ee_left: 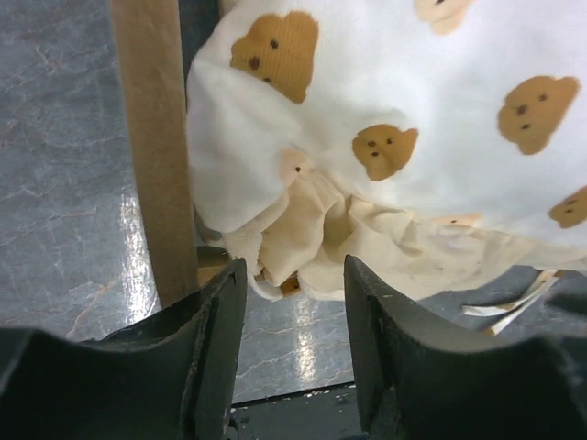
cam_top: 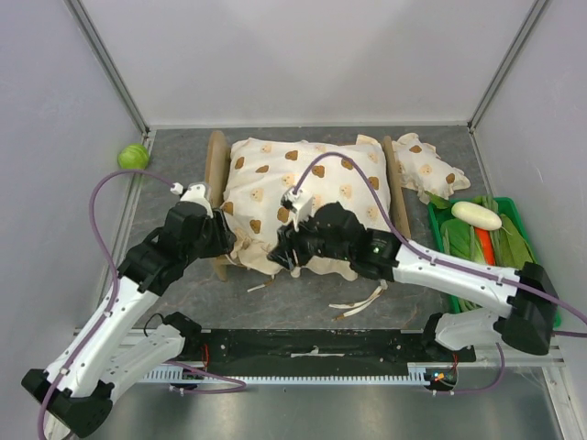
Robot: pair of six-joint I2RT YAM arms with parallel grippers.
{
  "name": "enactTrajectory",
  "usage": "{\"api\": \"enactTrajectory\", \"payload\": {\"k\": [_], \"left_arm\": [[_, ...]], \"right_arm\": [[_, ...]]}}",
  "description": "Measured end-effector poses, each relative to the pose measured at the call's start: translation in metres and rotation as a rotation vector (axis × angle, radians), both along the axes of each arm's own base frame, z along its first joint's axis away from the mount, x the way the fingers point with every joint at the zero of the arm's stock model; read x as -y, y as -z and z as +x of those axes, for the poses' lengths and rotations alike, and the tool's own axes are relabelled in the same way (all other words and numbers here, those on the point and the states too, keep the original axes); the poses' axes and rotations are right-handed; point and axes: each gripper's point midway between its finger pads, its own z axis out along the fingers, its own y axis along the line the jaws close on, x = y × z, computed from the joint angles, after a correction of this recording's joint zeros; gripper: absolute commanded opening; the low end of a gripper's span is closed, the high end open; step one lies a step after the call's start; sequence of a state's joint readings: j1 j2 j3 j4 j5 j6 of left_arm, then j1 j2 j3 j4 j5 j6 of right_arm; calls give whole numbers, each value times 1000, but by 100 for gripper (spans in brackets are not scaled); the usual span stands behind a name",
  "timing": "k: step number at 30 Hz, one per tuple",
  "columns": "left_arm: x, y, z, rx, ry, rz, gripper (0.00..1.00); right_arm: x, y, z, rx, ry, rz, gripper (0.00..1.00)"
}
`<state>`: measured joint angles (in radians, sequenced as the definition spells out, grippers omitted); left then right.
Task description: Set up the pet bed
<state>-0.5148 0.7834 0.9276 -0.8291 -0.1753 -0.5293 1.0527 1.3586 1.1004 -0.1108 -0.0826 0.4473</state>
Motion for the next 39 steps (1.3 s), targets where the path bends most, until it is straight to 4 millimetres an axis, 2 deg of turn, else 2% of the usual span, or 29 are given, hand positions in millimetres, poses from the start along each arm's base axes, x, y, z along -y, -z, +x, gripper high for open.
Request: {"api": "enactTrajectory", "payload": {"k": [3, 6, 8, 10, 14, 17, 20, 24, 26, 28, 30, 32, 35, 39], "left_arm": [[-1, 13, 5, -34, -16, 34, 46], [0, 18, 11, -43, -26, 49, 46], [0, 20, 15, -41, -32, 55, 47], [-1, 21, 18, -36, -40, 61, 47], [-2, 23, 23, -37, -49, 73, 48], [-2, 25, 25, -41, -46, 82, 50], [-4, 27, 26, -43, -50, 88, 55], [-7, 31, 27, -48, -57, 94, 56], [-7, 31, 28, -46, -57, 93, 55], [-7, 31, 28, -45, -56, 91, 55], [-7, 30, 28, -43, -53, 86, 56], [-5, 26, 25, -33, -44, 71, 56], [-7, 13, 18, 15, -41, 30, 57], [-14, -5, 5, 78, -64, -17, 59]], "right_arm": [[17, 32, -31, -65, -51, -43, 45], [28, 74, -58, -141, -86, -112, 41], [35, 99, -66, -177, -79, -165, 40], [40, 122, -63, -188, -37, -221, 39], [49, 153, -32, -151, 102, -316, 39], [53, 167, 3, -148, 187, -348, 38], [48, 167, 37, -140, 231, -324, 40], [44, 166, 87, -117, 291, -301, 39], [40, 165, 102, -108, 302, -287, 40], [37, 165, 106, -114, 292, -268, 41], [31, 163, 100, -119, 268, -239, 43], [27, 163, 86, -120, 241, -222, 45], [14, 157, 44, -111, 165, -210, 45], [-21, 138, -5, -79, 72, -142, 45]]}}
